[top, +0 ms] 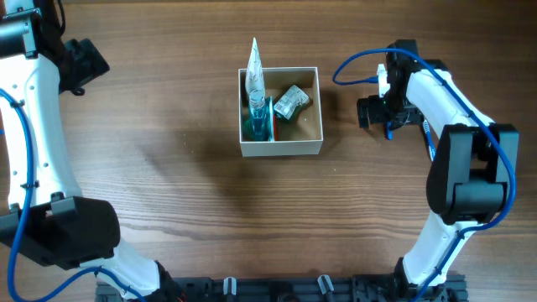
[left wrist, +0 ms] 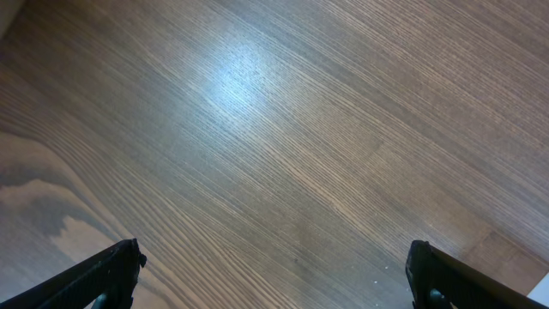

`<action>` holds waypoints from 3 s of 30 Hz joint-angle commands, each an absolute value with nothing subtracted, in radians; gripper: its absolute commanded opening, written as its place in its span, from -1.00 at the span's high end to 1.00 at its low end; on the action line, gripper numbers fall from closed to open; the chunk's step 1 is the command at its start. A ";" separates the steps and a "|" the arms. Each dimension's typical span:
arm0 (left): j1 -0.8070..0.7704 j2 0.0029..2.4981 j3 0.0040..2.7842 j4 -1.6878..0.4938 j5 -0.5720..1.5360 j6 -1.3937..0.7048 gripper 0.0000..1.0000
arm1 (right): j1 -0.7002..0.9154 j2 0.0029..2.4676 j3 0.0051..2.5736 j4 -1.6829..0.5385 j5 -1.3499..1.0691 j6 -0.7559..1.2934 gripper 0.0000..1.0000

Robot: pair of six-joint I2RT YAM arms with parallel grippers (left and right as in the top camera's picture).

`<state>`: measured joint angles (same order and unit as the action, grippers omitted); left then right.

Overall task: Pack container
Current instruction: 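Move the right gripper to the blue razor and grasp it, then carry the razor over the box and release it inside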

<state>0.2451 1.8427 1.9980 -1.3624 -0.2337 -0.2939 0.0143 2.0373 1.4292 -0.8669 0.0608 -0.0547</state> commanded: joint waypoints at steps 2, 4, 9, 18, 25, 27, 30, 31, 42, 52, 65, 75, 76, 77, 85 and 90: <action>0.249 1.846 1.995 -1.362 -0.225 -0.303 -0.99 | 0.015 2.027 1.424 -0.836 0.071 -0.061 -1.00; 0.249 1.846 1.995 -1.362 -0.225 -0.303 -0.99 | 0.015 2.037 1.424 -0.825 0.068 -0.061 -1.00; 0.249 1.846 1.995 -1.362 -0.225 -0.303 -1.00 | 0.012 2.075 1.424 -0.831 0.023 -0.060 -0.99; 0.249 1.846 1.995 -1.362 -0.225 -0.303 -0.99 | 0.012 2.104 1.424 -0.826 0.022 -0.060 -1.00; 0.249 1.846 1.995 -1.362 -0.225 -0.303 -0.99 | 0.012 2.117 1.424 -0.827 0.013 -0.050 -0.02; 0.249 1.846 1.995 -1.362 -0.225 -0.303 -1.00 | 0.012 2.117 1.425 -0.828 -0.005 -0.048 0.22; 0.249 1.846 1.995 -1.362 -0.225 -0.303 -0.99 | 0.012 2.117 1.427 -0.835 -0.009 -0.033 0.53; 0.249 1.846 1.995 -1.362 -0.225 -0.303 -0.99 | 0.012 2.117 1.432 -0.840 -0.009 -0.024 0.63; 0.249 1.846 1.995 -1.362 -0.225 -0.303 -0.99 | 0.012 2.115 1.726 -1.097 -0.108 -0.023 0.92; 0.249 1.846 1.995 -1.362 -0.225 -0.303 -1.00 | 0.101 2.088 1.972 -1.307 -0.703 0.092 0.91; 0.249 1.846 1.995 -1.362 -0.225 -0.303 -1.00 | 0.361 2.089 1.969 -1.290 -0.327 0.673 0.91; 0.249 1.846 1.995 -1.362 -0.225 -0.303 -0.99 | 0.308 2.089 1.969 -1.239 -0.255 0.683 -0.63; 0.249 1.846 1.995 -1.362 -0.225 -0.303 -0.99 | 0.295 2.089 1.969 -1.239 -0.255 0.663 -0.65; 0.249 1.846 1.995 -1.362 -0.225 -0.303 -0.99 | 0.282 2.088 1.969 -1.240 -0.255 0.633 -0.69; 0.249 1.846 1.995 -1.362 -0.225 -0.303 -0.99 | 0.069 2.017 1.969 -1.242 -0.262 0.405 -1.00; 0.249 1.846 1.995 -1.362 -0.225 -0.303 -0.99 | -0.102 1.989 1.969 -1.295 -0.220 0.057 -1.00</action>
<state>0.2451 1.8427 1.9980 -1.3621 -0.2337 -0.2939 -0.0139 2.0438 1.9533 -1.2560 -0.2771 0.3481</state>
